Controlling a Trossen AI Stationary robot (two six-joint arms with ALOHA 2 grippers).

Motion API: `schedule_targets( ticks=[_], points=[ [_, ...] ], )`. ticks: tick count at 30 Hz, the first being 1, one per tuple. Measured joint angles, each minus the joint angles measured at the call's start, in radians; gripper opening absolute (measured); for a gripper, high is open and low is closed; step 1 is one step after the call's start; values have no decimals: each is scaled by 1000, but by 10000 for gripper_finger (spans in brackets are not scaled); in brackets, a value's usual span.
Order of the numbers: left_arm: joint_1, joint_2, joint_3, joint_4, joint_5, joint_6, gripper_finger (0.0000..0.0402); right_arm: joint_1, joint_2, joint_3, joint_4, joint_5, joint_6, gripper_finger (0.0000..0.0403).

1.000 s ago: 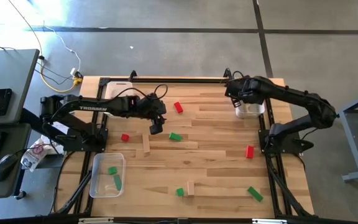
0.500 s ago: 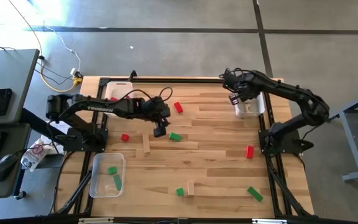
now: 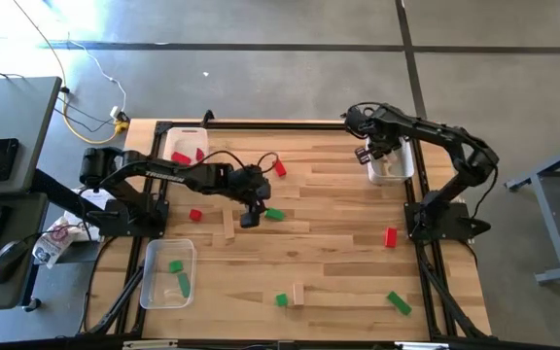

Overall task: Sort & place blocks by color
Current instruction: Put the light brown block into the gray bin

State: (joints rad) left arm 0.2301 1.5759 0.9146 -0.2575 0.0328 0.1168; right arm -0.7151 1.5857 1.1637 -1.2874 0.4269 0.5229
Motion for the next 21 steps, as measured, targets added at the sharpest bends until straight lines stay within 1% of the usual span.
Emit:
schedule_targets(
  ticks=[7,12,16,21],
  points=[
    [-12,77,0,28,1,20,193,-45,39,0,9,-28,-36,99],
    [-12,124,0,51,1,29,193,-69,55,0,24,-99,-106,102],
    [-11,151,0,56,1,66,193,-71,56,0,67,-123,-163,129],
    [-11,165,0,71,9,82,193,-59,56,0,79,-109,-187,186]
  ],
)
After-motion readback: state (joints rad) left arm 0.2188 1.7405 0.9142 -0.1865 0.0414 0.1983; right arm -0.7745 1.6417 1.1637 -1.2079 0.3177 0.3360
